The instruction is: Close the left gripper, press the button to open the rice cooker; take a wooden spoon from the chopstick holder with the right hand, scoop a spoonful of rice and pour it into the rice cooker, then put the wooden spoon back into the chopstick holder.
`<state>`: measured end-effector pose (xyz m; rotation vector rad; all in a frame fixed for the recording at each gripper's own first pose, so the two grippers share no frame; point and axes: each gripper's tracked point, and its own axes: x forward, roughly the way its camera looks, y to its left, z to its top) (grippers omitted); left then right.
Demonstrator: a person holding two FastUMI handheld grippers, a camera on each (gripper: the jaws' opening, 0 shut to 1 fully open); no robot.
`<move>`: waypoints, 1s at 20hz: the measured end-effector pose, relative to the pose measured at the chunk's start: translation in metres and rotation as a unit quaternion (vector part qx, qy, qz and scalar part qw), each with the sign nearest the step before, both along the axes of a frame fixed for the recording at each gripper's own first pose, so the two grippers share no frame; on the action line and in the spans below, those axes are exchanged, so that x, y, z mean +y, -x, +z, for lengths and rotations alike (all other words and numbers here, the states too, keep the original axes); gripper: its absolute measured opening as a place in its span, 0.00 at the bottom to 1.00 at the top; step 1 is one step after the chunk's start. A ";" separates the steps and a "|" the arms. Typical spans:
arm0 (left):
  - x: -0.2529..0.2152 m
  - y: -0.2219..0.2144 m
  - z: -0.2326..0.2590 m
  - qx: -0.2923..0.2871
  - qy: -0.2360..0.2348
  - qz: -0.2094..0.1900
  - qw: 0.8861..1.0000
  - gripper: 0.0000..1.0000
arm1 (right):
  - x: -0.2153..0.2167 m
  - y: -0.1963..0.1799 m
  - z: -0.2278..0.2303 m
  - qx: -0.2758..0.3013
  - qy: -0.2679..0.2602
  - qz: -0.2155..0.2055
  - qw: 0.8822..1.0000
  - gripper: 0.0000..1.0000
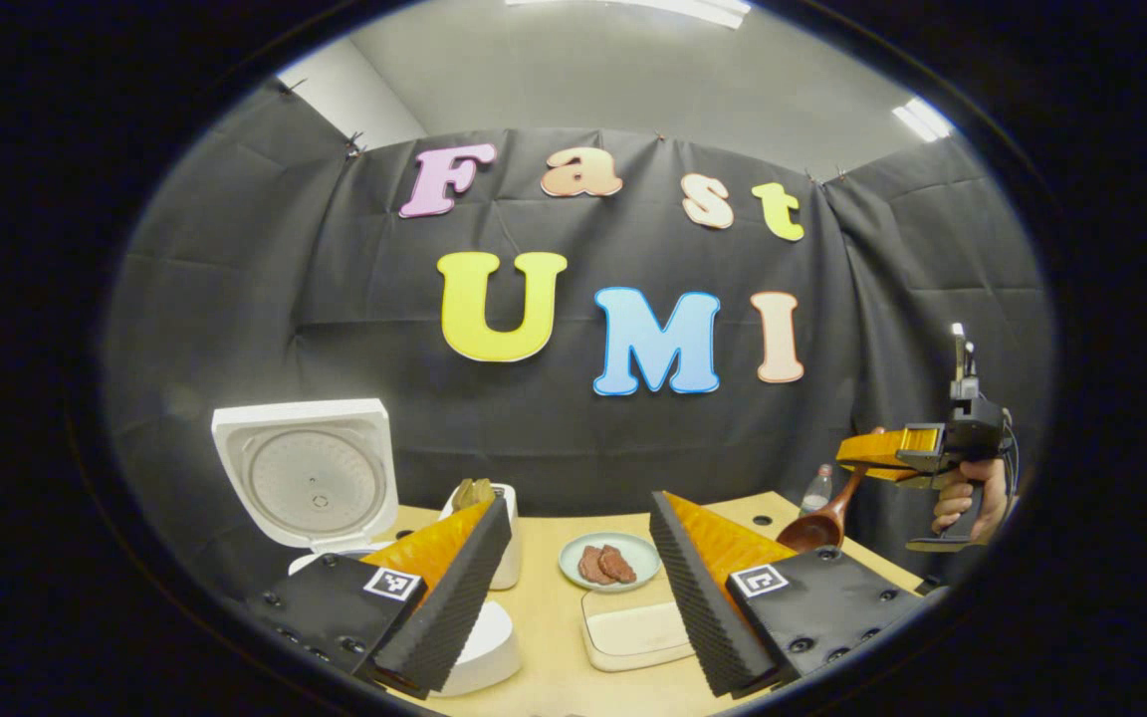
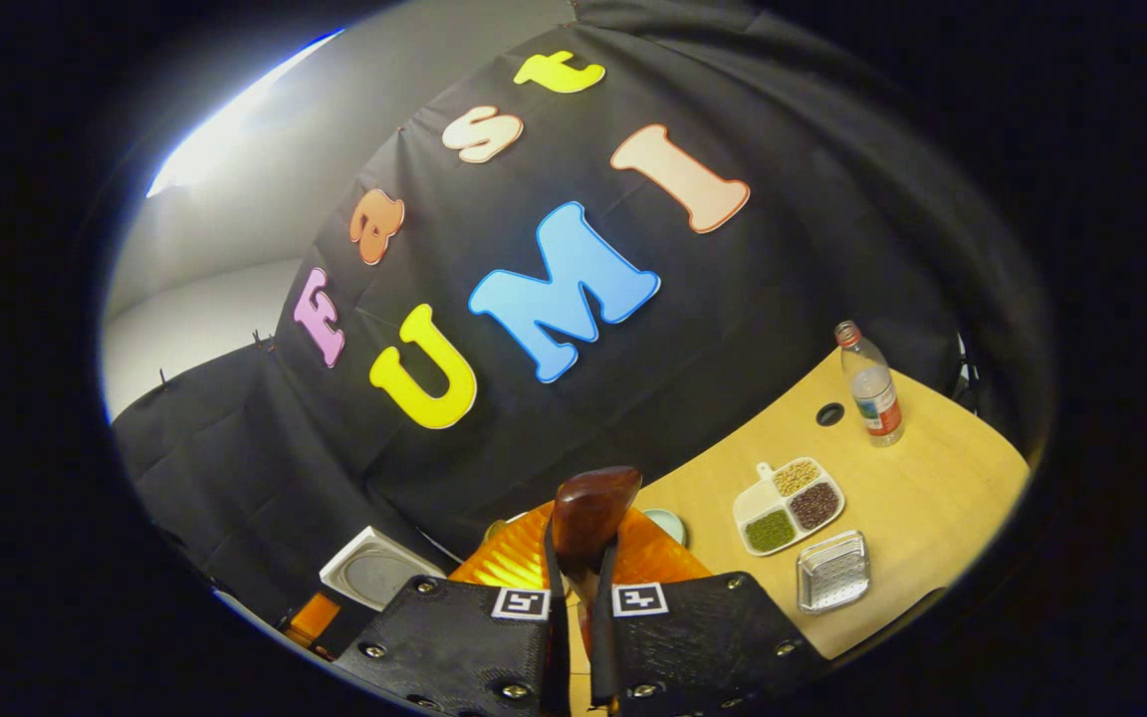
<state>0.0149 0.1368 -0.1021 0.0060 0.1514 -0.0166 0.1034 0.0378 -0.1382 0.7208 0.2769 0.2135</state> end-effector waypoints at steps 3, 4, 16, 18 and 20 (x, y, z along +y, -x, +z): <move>0.004 -0.002 0.007 -0.005 -0.008 0.012 1.000 0.96 | -0.025 -0.004 -0.014 0.013 0.013 -0.020 1.000 0.09; 0.006 -0.001 0.010 -0.007 -0.009 0.017 1.000 0.96 | -0.033 -0.006 -0.019 0.019 0.017 -0.029 0.999 0.08; 0.017 0.012 0.006 0.010 -0.038 0.065 0.997 0.96 | -0.100 -0.044 -0.103 0.086 0.146 -0.119 0.978 0.08; 0.024 0.016 0.008 0.012 -0.044 0.075 0.996 0.98 | -0.096 -0.047 -0.121 0.099 0.150 -0.117 0.977 0.08; 0.030 0.019 0.009 0.011 -0.046 0.081 0.996 0.99 | -0.098 -0.051 -0.135 0.109 0.164 -0.125 0.972 0.08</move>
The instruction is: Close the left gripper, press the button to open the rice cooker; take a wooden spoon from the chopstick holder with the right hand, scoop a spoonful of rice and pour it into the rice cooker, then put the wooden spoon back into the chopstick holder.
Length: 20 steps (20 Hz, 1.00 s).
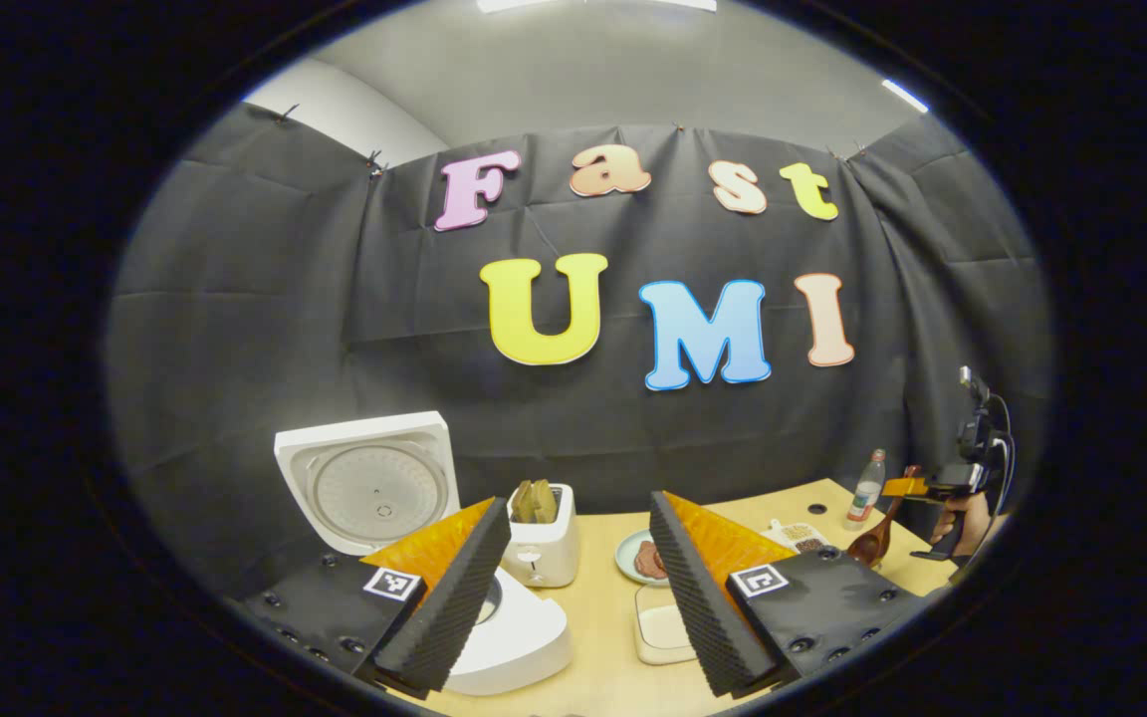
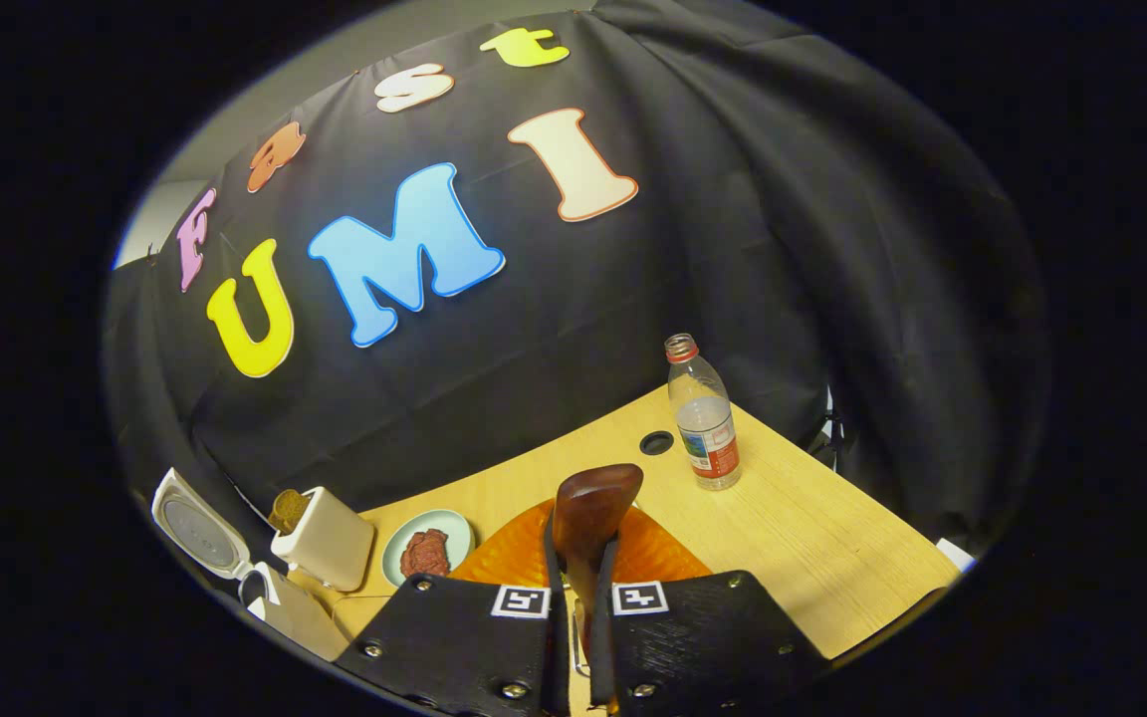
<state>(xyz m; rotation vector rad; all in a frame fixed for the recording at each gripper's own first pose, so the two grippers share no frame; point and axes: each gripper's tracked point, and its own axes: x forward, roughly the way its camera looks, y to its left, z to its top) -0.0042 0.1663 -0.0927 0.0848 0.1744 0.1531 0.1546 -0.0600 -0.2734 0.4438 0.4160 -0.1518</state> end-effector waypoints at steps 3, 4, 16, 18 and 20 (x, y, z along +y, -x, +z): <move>0.006 0.003 -0.002 0.004 -0.002 0.007 1.000 0.99 | 0.006 -0.004 -0.010 0.004 0.003 0.004 1.000 0.09; 0.007 0.004 -0.004 0.004 -0.001 0.008 1.000 0.99 | 0.010 -0.005 -0.010 0.001 0.005 0.012 1.000 0.09; 0.019 -0.022 0.008 -0.019 0.026 -0.008 0.999 0.96 | -0.025 0.060 0.062 -0.048 0.120 -0.002 0.992 0.98; 0.028 -0.032 0.015 -0.024 0.024 -0.011 0.999 0.99 | -0.022 0.073 0.085 -0.067 0.122 -0.001 0.990 0.98; 0.046 -0.042 0.024 -0.027 0.022 -0.006 0.999 0.97 | -0.018 0.083 0.102 -0.082 0.121 0.000 0.989 0.98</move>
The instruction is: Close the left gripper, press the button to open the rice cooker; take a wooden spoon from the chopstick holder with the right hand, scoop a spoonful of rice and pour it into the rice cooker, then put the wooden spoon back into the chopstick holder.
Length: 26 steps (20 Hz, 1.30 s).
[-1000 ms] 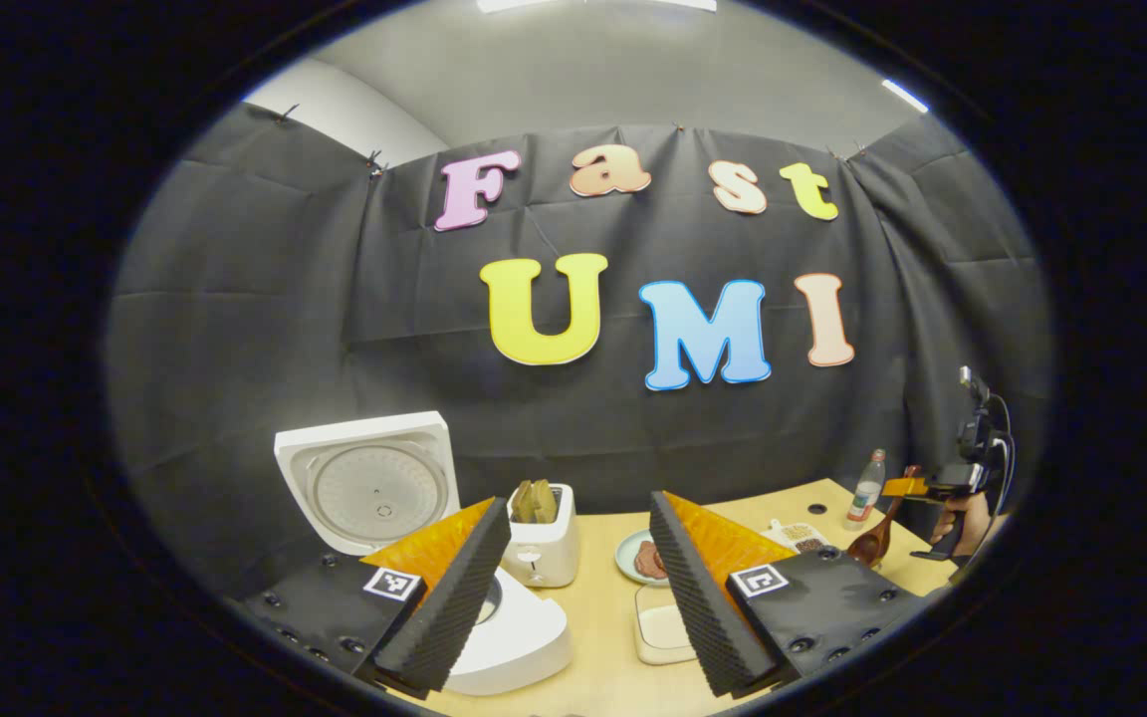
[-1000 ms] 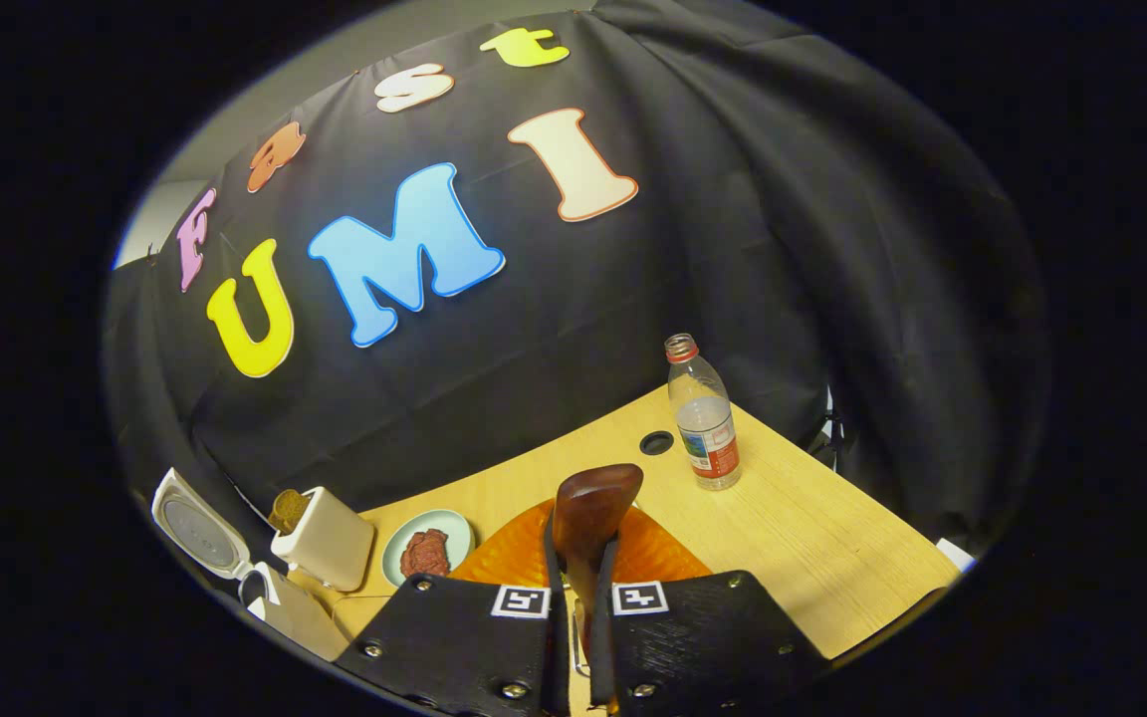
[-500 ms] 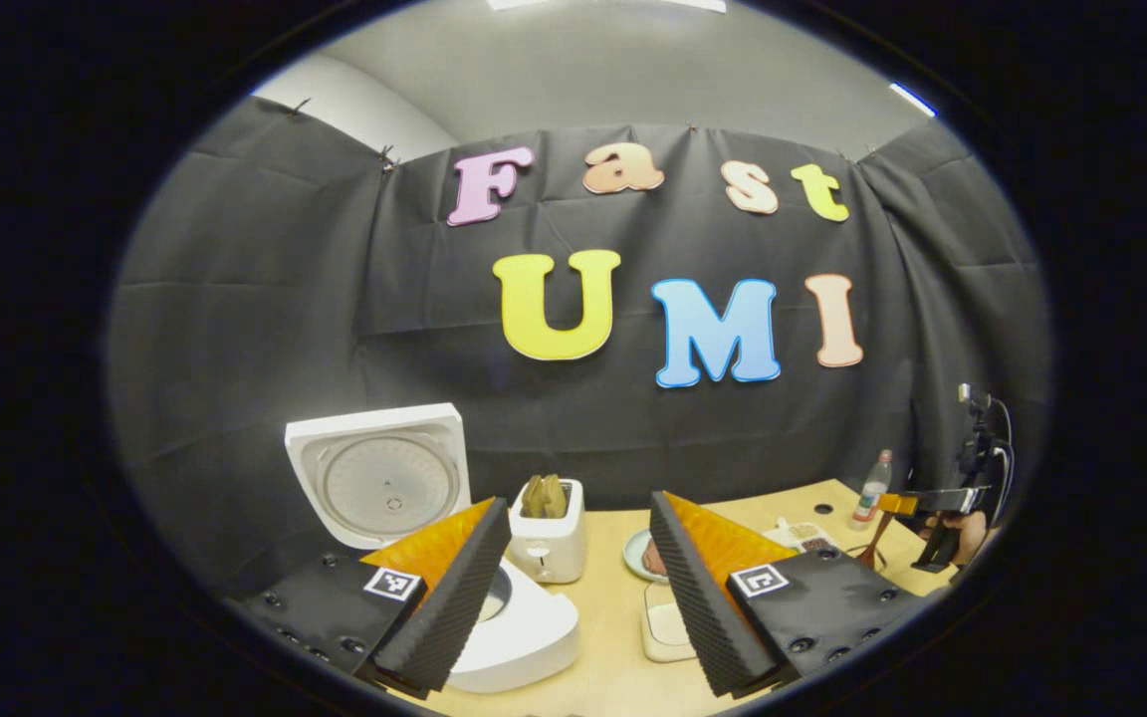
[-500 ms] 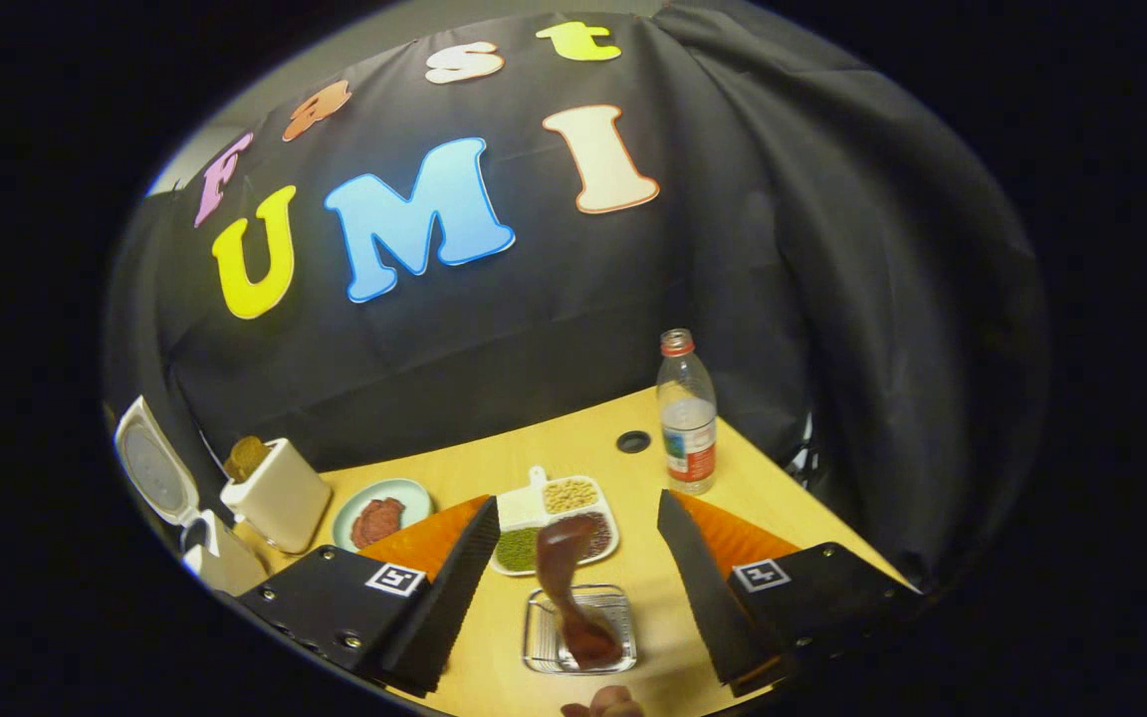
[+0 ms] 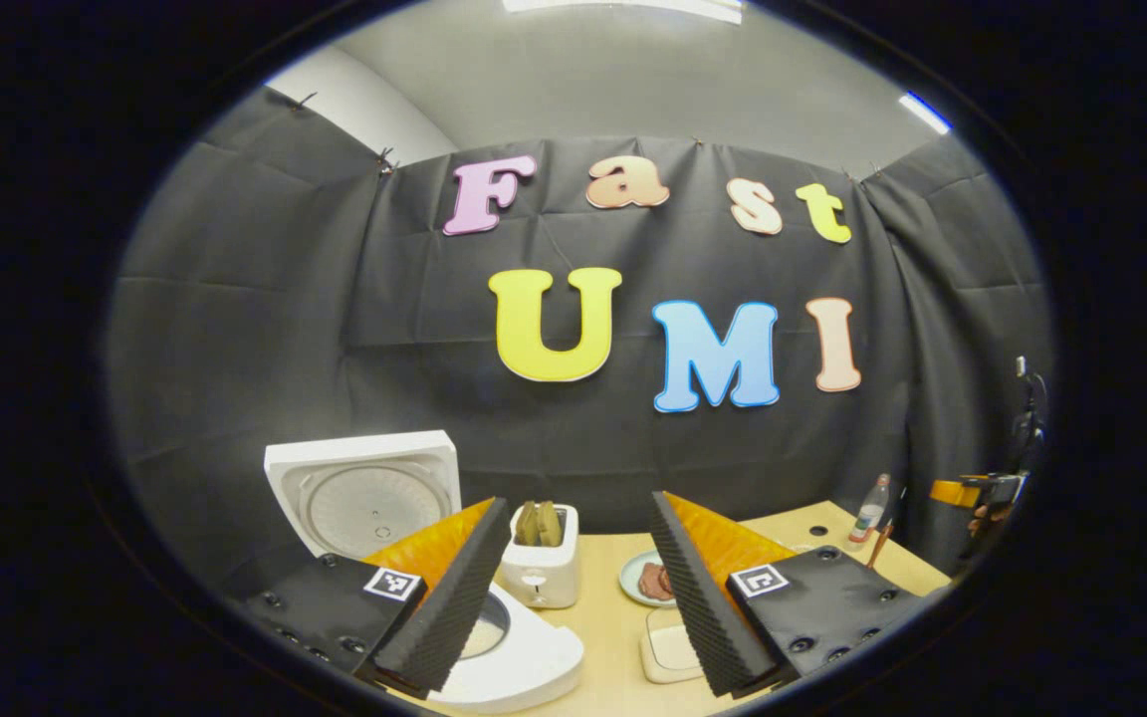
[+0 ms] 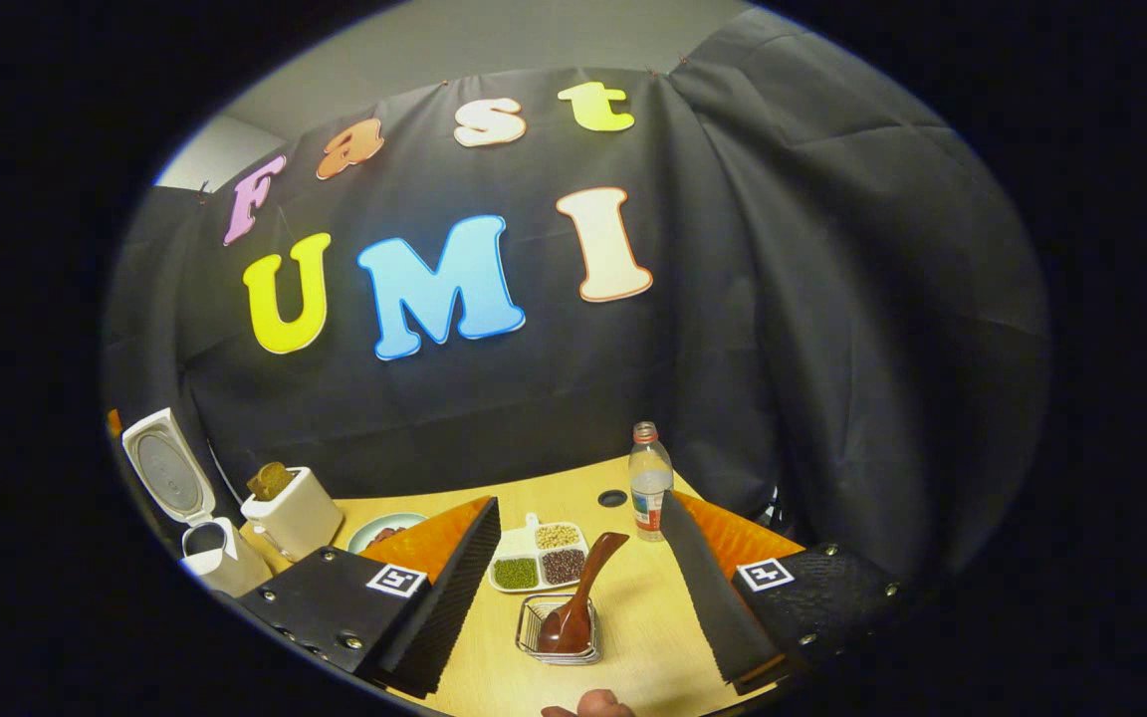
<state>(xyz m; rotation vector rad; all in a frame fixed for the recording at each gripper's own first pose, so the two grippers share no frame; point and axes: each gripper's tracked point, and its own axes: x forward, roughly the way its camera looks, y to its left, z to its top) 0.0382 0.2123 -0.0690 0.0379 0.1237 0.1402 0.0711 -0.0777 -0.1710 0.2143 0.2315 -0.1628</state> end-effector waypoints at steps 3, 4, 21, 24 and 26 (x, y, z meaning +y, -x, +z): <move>0.032 -0.015 0.015 -0.008 -0.003 0.015 1.000 0.96 | 0.013 0.009 0.011 -0.010 -0.004 0.010 1.000 0.98; 0.046 -0.019 0.022 -0.009 -0.008 0.025 1.000 0.97 | 0.016 0.011 0.012 -0.009 -0.002 0.014 1.000 0.98; 0.293 -0.140 0.002 0.042 0.020 0.196 0.979 0.96 | 0.048 -0.014 0.013 0.015 0.020 0.042 0.999 0.98; 0.317 -0.157 -0.021 0.070 0.038 0.226 0.971 0.96 | 0.058 -0.022 0.009 0.021 0.029 0.055 0.998 0.98; 0.318 -0.160 -0.038 0.090 0.034 0.236 0.967 0.96 | 0.070 -0.029 0.004 0.031 0.030 0.073 0.996 0.98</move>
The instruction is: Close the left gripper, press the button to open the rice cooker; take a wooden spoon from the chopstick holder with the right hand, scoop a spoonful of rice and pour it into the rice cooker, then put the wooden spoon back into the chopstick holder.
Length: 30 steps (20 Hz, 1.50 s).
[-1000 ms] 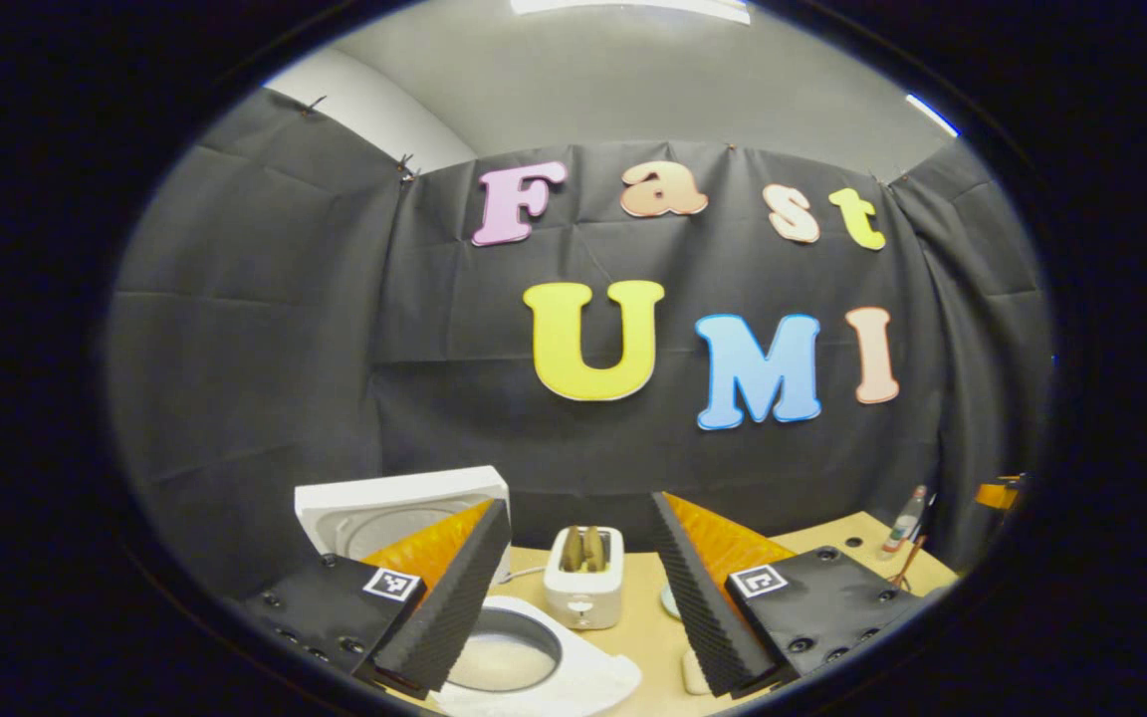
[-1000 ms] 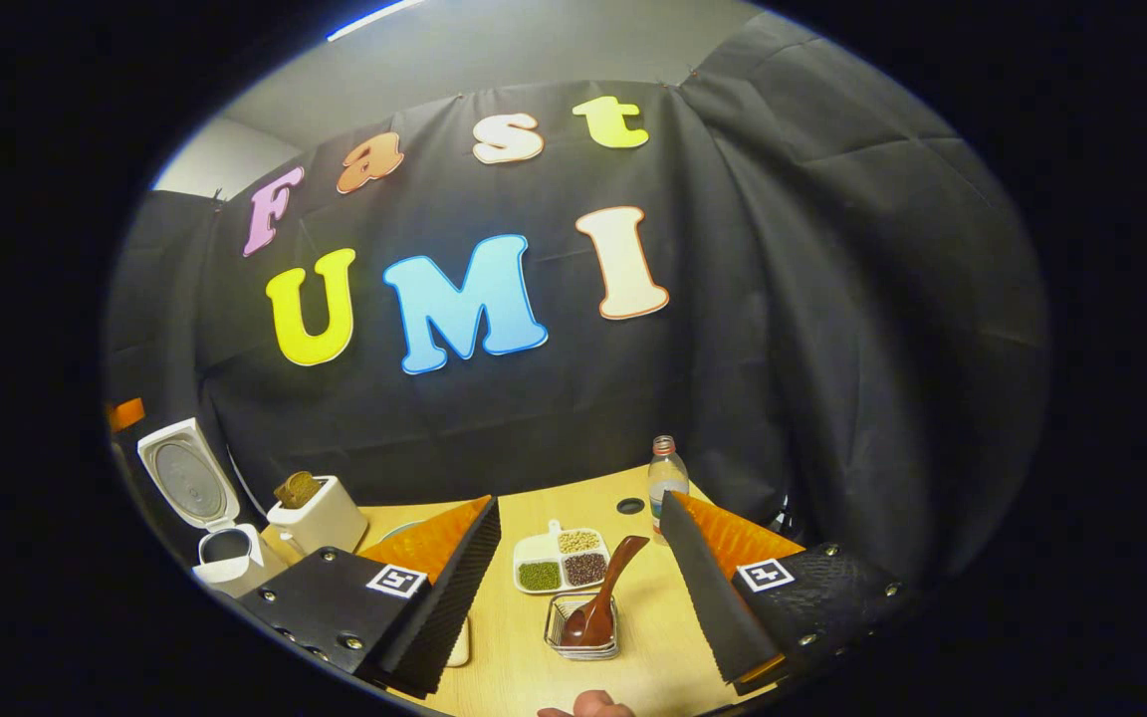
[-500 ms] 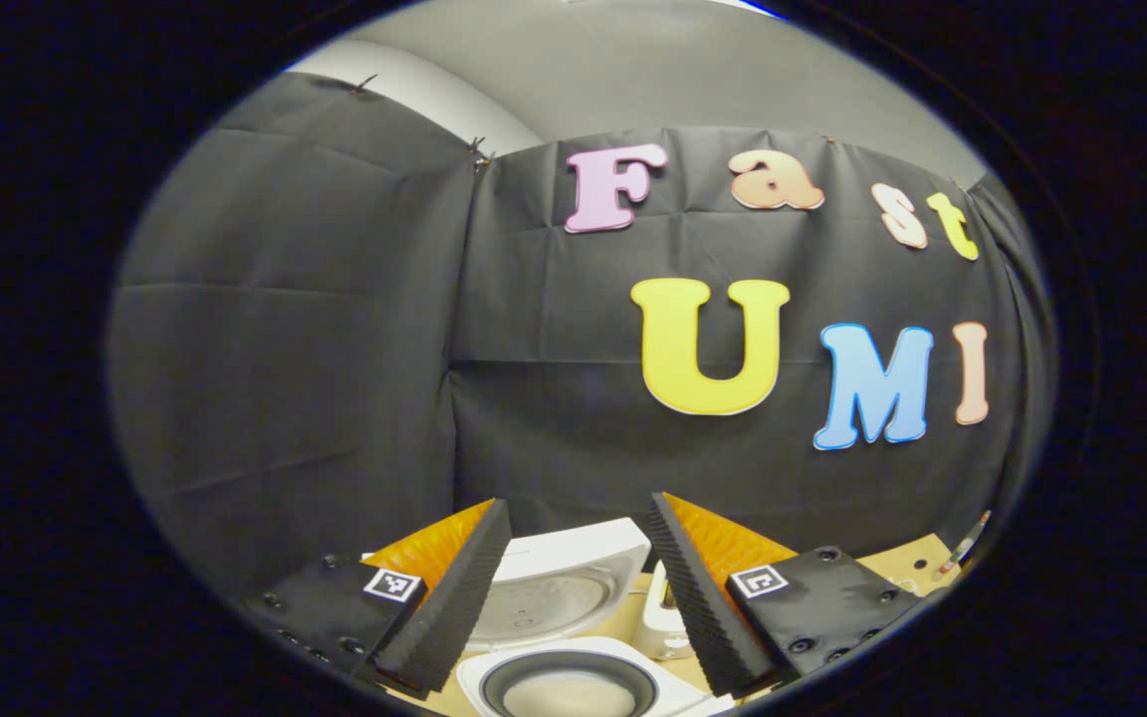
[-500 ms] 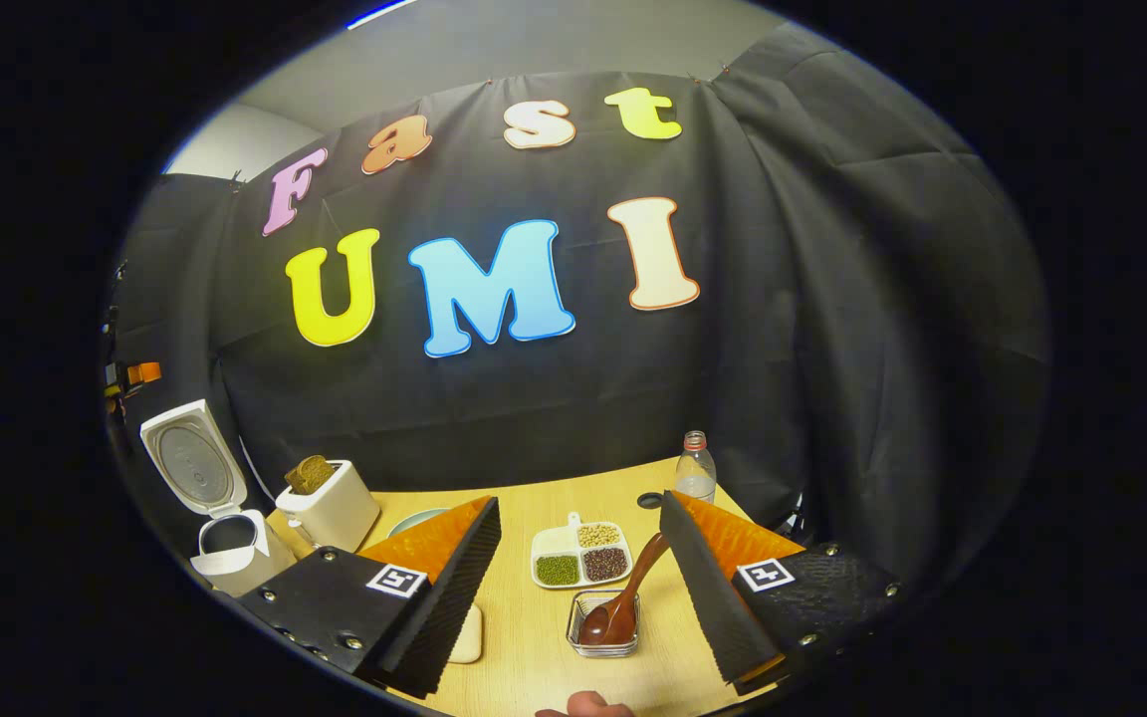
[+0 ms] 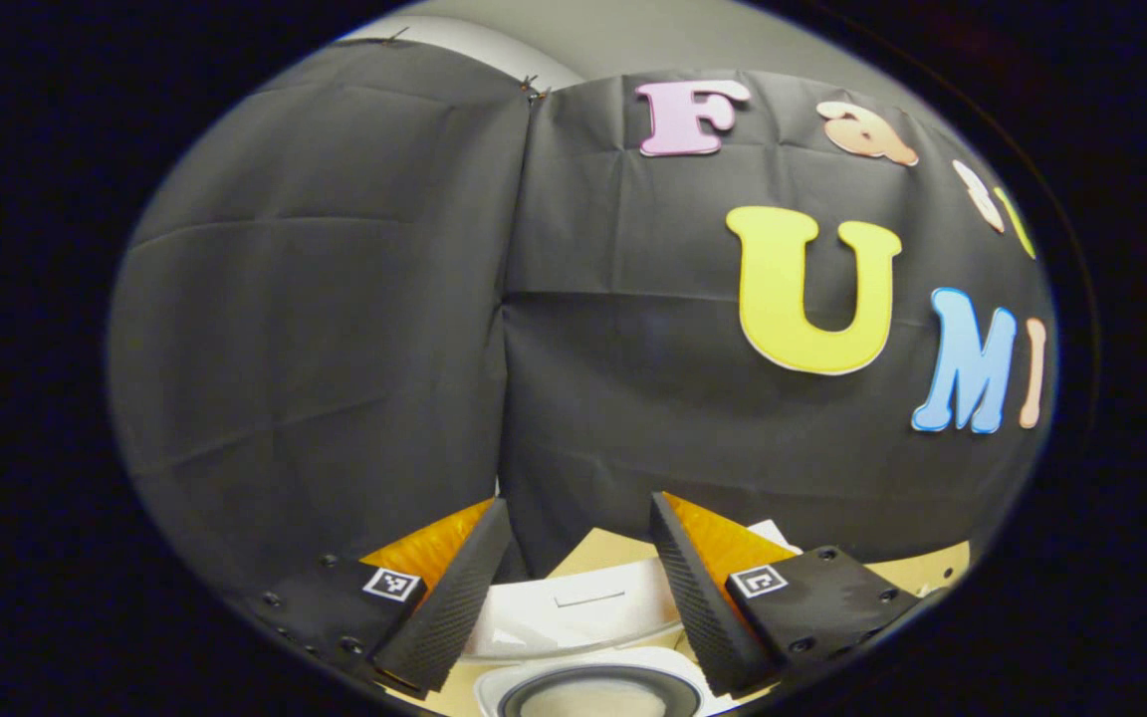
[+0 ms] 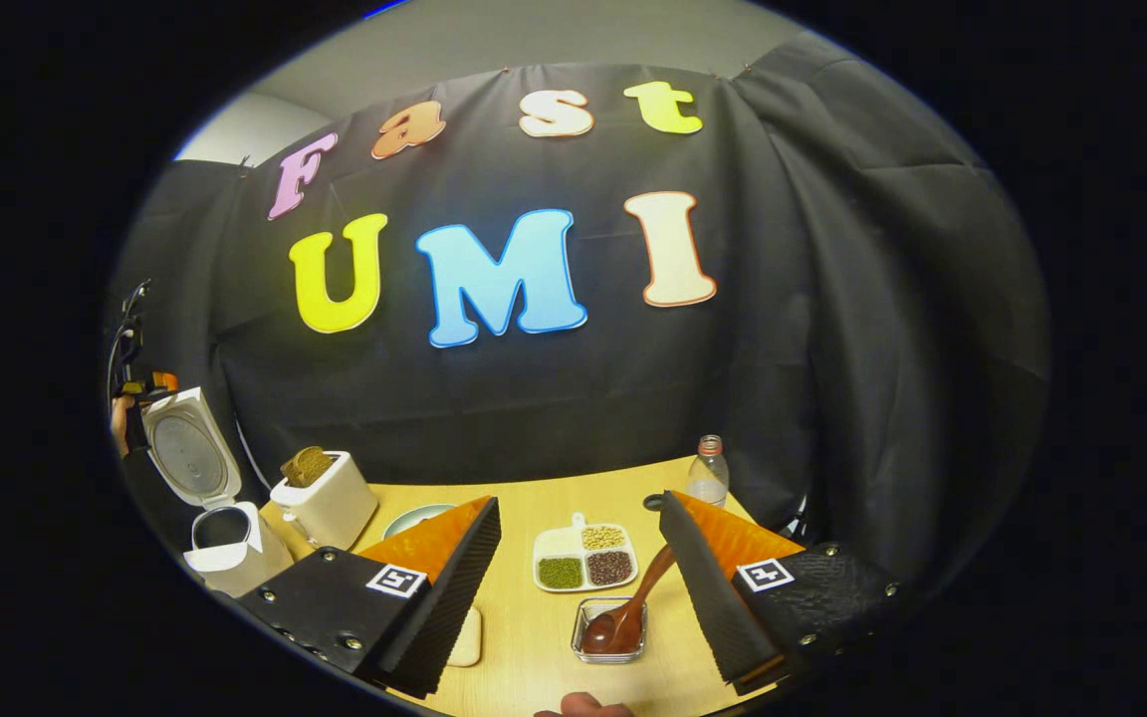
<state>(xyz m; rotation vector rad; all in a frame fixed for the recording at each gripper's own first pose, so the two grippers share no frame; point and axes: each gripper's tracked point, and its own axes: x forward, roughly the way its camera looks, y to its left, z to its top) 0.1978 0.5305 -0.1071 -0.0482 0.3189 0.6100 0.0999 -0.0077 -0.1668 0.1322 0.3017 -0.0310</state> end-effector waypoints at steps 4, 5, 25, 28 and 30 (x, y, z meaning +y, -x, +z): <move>-0.003 0.004 0.004 -0.008 0.003 0.010 1.000 0.96 | 0.027 -0.017 0.009 -0.003 0.008 0.041 0.999 0.98; -0.003 0.004 0.002 -0.006 0.002 0.008 1.000 0.97 | 0.034 -0.022 0.011 -0.005 0.009 0.051 0.999 0.98; -0.044 0.037 -0.028 -0.012 0.007 -0.036 0.999 0.95 | 0.094 0.032 0.064 -0.044 0.037 0.131 0.990 0.98; -0.048 0.041 -0.035 -0.003 0.005 -0.042 0.999 0.93 | 0.090 0.042 0.057 -0.033 0.036 0.124 0.991 0.98; -0.048 0.042 -0.039 0.002 0.006 -0.046 0.999 0.99 | 0.090 0.047 0.052 -0.028 0.036 0.122 0.991 0.98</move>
